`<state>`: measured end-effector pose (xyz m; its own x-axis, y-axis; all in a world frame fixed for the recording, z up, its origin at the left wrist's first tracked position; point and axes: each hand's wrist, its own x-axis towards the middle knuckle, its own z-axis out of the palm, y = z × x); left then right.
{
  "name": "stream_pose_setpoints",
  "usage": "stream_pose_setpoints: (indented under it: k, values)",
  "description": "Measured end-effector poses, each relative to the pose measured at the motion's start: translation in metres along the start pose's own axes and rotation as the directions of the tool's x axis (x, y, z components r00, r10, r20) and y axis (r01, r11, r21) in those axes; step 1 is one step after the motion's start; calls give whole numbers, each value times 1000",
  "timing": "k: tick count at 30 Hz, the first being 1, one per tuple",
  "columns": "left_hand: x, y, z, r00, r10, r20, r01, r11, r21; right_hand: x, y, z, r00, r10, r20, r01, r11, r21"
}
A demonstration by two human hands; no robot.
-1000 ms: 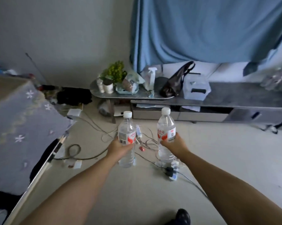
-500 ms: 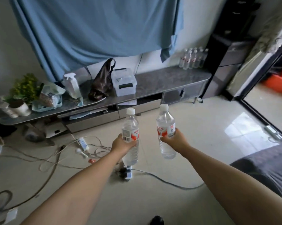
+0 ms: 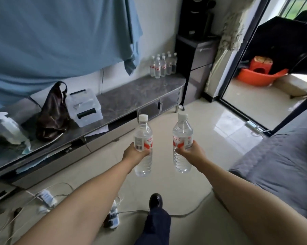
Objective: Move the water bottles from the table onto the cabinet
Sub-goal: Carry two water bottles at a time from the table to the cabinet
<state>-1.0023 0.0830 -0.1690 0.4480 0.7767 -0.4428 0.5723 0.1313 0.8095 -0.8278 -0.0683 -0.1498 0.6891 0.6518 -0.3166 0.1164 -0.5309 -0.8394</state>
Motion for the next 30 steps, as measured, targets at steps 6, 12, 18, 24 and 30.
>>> stream_pose_setpoints:
  k: [6, 12, 18, 24, 30]
  values:
    - [103, 76, 26, 997, 54, 56, -56, 998, 37, 109, -30, -33, 999, -25, -29, 25, 1000, -4]
    - [193, 164, 36, 989, 115, 88, -120, 992, 51, 213, -70, -68, 998, -4, -65, 6, 1000, 26]
    - [263, 226, 60, 987, 101, 127, -106, 994, 38, 293, -94, -101, 996, -13, -92, 17, 999, 39]
    - [343, 280, 103, 981, 113, 158, -116, 993, 7, 389, -105, -141, 998, -41, -44, 43, 999, 26]
    - [451, 328, 151, 995, 62, 83, -67, 996, 55, 496, -125, -195, 995, -79, 58, 77, 997, 26]
